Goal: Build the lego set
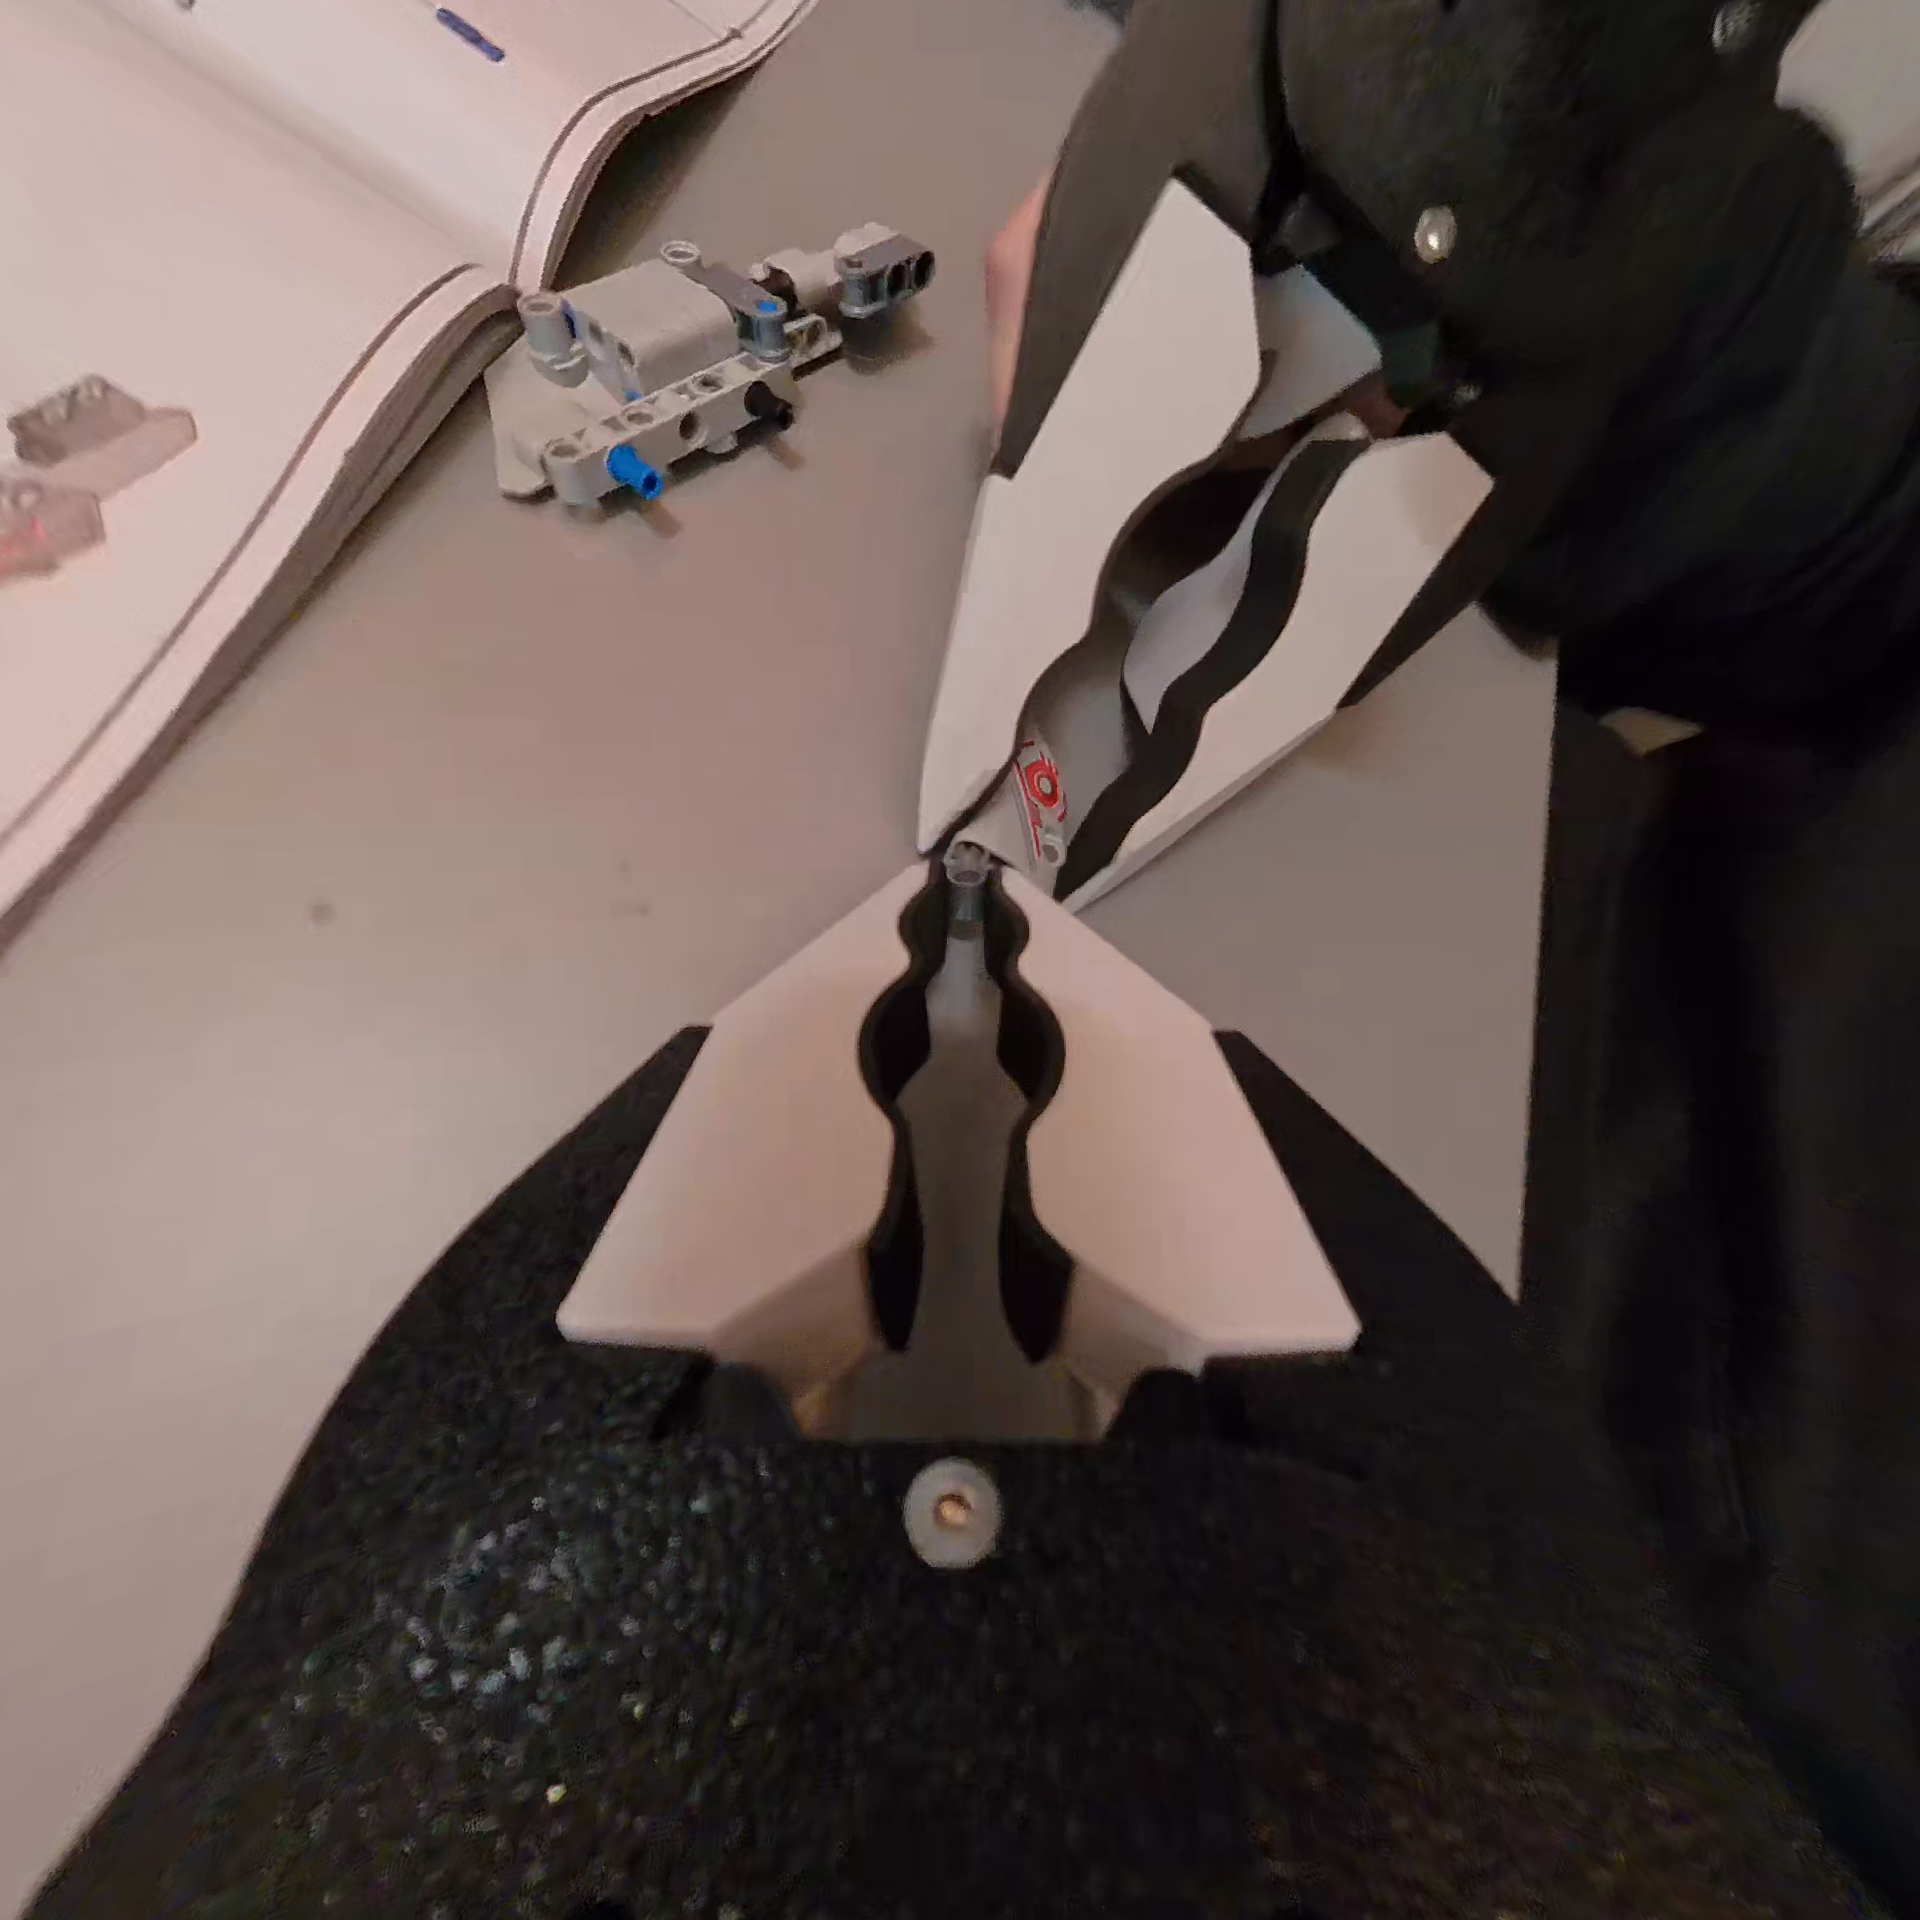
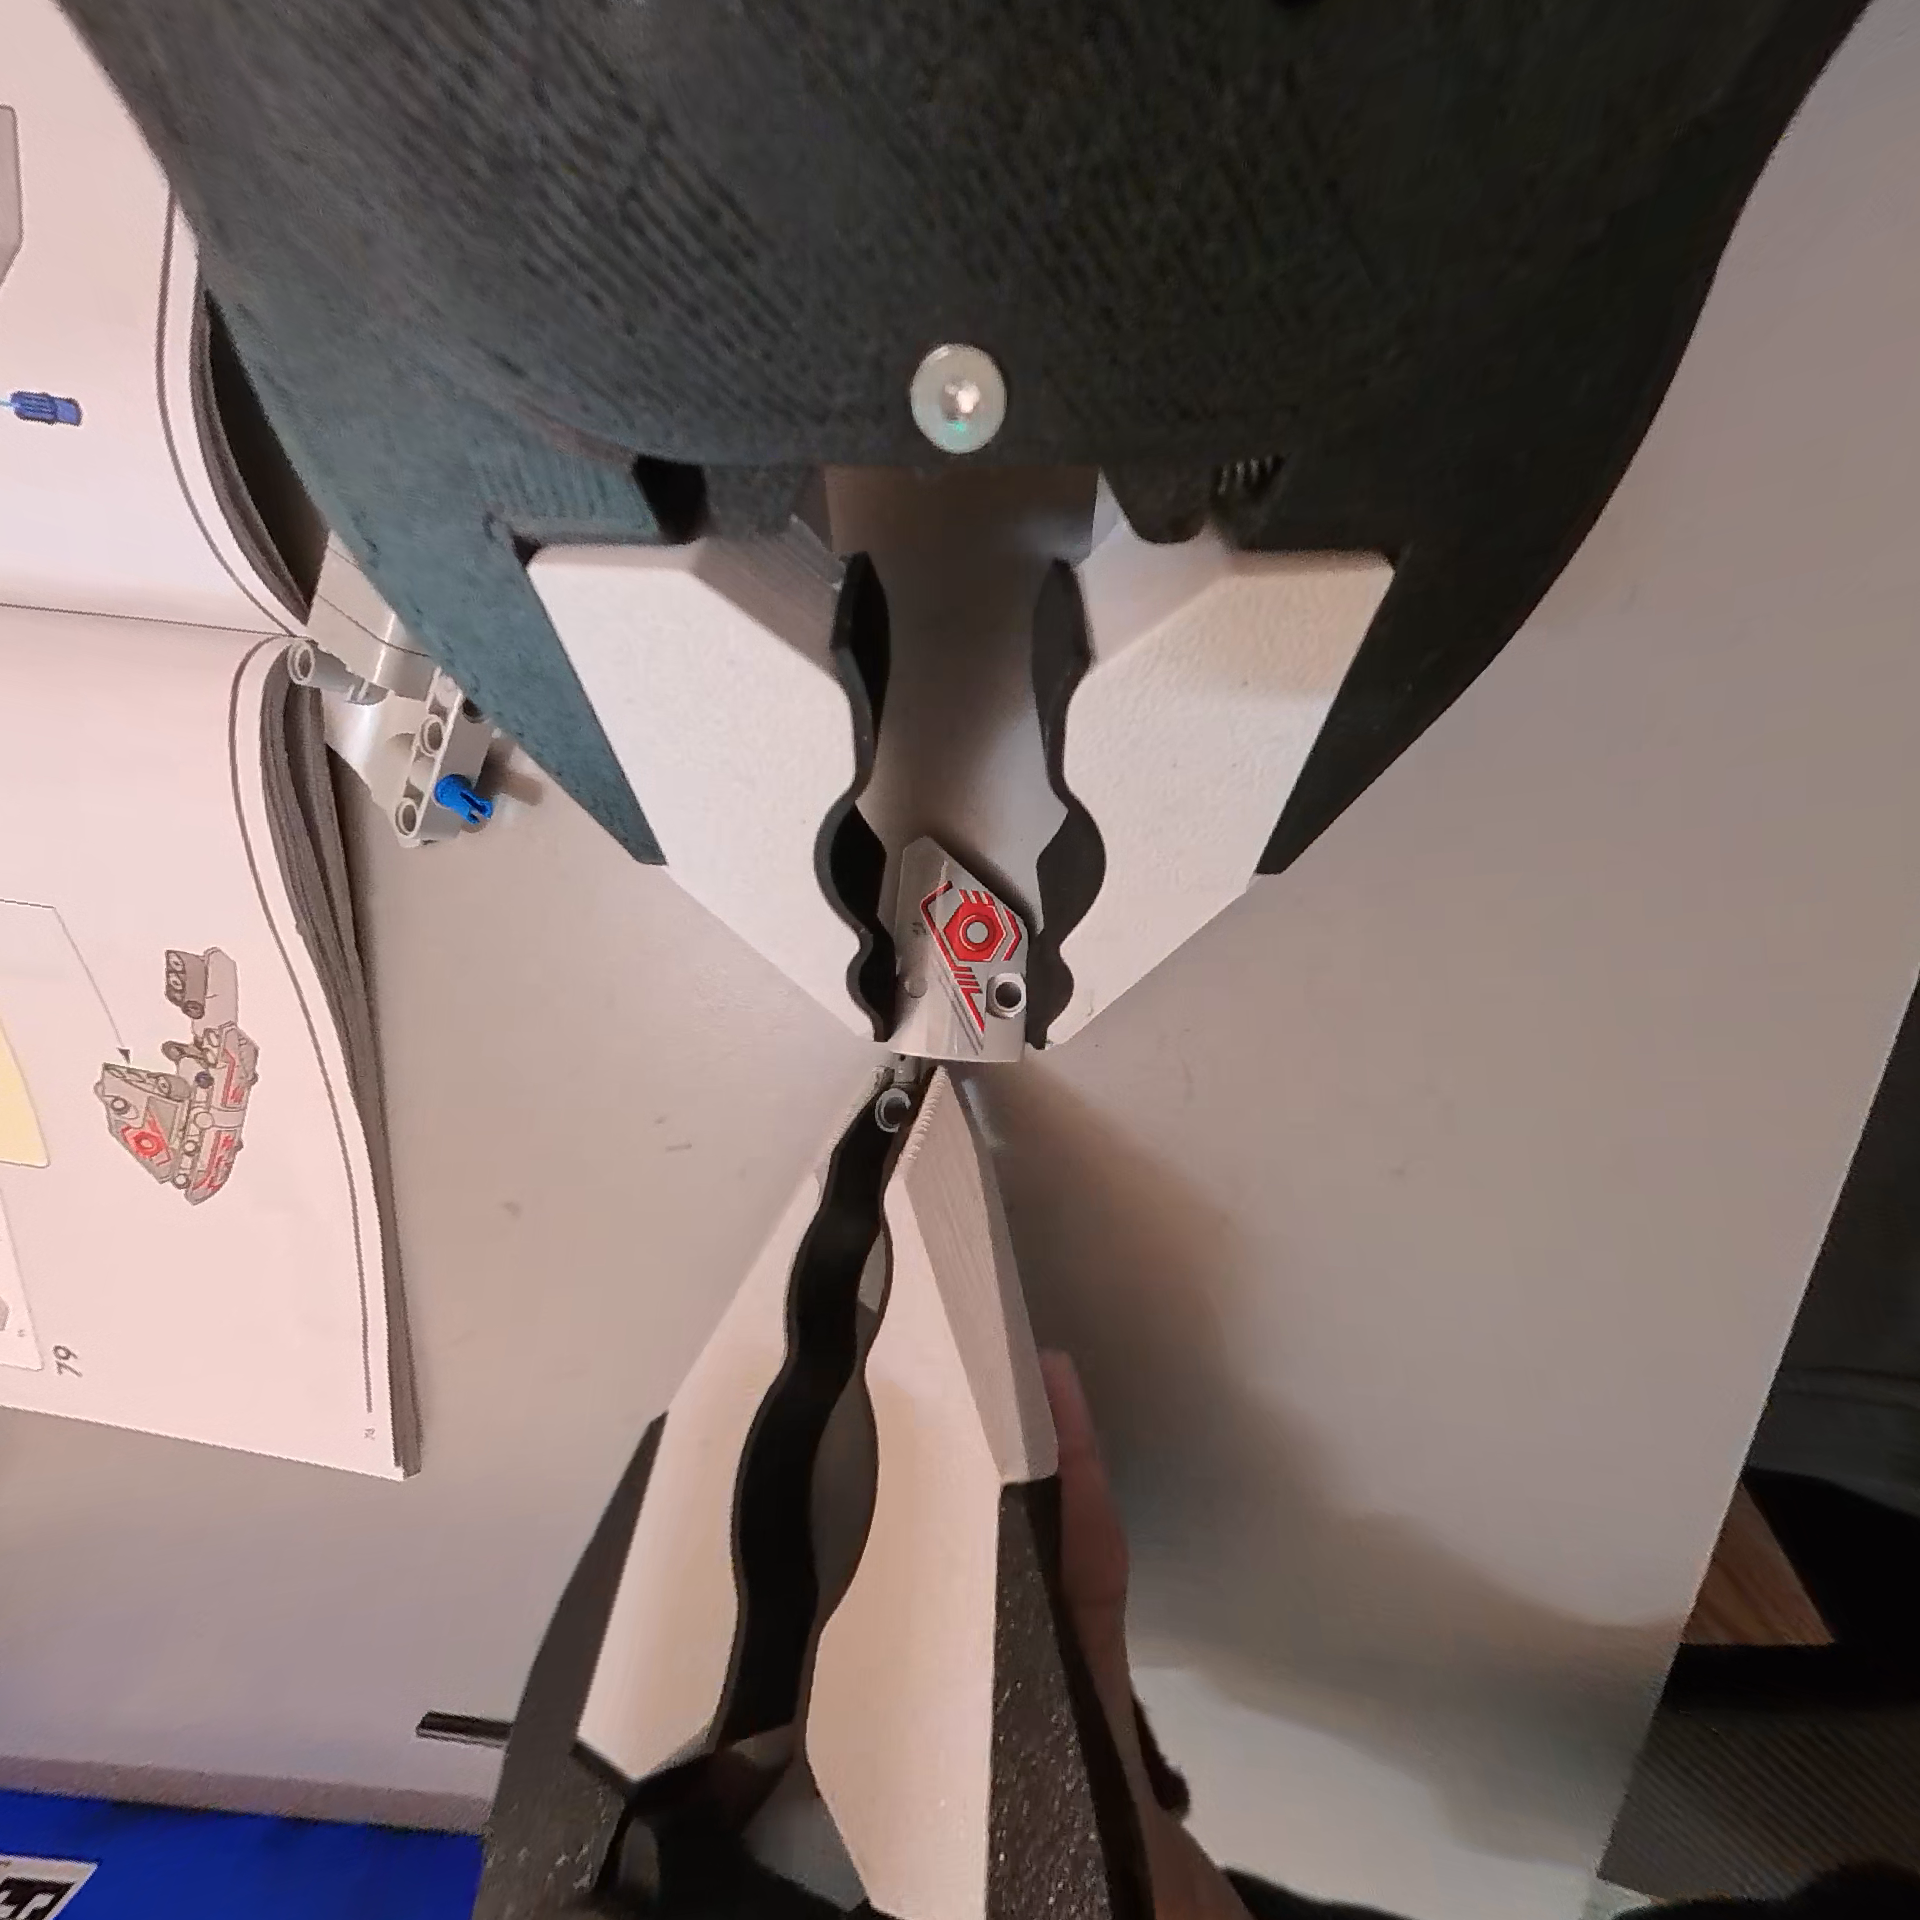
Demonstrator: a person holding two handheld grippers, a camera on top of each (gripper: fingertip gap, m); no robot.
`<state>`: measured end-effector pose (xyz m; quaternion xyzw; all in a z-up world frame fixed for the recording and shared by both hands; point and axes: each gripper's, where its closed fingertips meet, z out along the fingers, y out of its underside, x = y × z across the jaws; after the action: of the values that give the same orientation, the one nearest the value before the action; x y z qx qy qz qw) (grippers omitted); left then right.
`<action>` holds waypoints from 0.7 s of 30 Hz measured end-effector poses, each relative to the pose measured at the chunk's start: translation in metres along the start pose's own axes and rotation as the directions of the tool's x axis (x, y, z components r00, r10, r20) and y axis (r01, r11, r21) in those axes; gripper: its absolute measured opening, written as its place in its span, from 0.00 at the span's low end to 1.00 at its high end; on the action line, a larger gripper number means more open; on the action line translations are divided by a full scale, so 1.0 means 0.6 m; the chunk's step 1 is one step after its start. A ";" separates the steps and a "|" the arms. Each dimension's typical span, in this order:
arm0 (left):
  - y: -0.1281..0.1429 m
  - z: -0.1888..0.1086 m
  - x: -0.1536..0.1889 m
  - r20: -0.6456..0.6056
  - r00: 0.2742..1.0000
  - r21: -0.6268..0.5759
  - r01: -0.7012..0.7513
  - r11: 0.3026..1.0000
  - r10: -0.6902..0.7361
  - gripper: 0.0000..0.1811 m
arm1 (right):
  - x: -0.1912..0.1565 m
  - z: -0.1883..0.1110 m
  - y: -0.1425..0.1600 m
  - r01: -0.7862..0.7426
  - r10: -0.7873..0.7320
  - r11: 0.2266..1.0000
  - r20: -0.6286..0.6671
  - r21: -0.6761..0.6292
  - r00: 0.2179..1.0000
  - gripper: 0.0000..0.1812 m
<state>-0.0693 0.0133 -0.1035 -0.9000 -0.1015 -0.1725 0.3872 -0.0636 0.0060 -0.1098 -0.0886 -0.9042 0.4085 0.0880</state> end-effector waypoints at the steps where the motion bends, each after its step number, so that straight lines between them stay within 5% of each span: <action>1: 0.000 0.000 0.001 -0.025 0.998 0.028 0.056 0.998 -0.055 0.02 | 0.000 0.000 0.000 0.000 0.000 1.000 0.000 0.000 1.000 0.13; 4: 0.001 0.001 0.005 -0.096 0.980 0.101 0.183 0.978 -0.174 0.02 | 0.000 0.000 0.000 -0.007 0.007 1.000 0.006 0.000 1.000 0.13; 10: 0.002 0.002 0.005 -0.025 1.000 0.073 0.020 0.997 -0.019 0.02 | -0.003 0.000 0.000 -0.007 0.007 1.000 0.017 0.001 1.000 0.13; 14: 0.009 0.007 0.011 -0.135 0.984 0.028 0.119 0.993 -0.114 0.02 | -0.003 0.000 0.000 -0.025 0.025 1.000 0.035 -0.001 0.999 0.13; 21: 0.012 0.009 0.006 -0.097 0.975 -0.038 -0.205 0.978 0.200 0.02 | -0.004 -0.001 0.001 -0.027 0.027 1.000 0.044 -0.001 0.999 0.13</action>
<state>-0.0625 0.0125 -0.1104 -0.9057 0.0129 -0.1760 0.3855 -0.0609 0.0059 -0.1102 -0.0918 -0.9047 0.4112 0.0627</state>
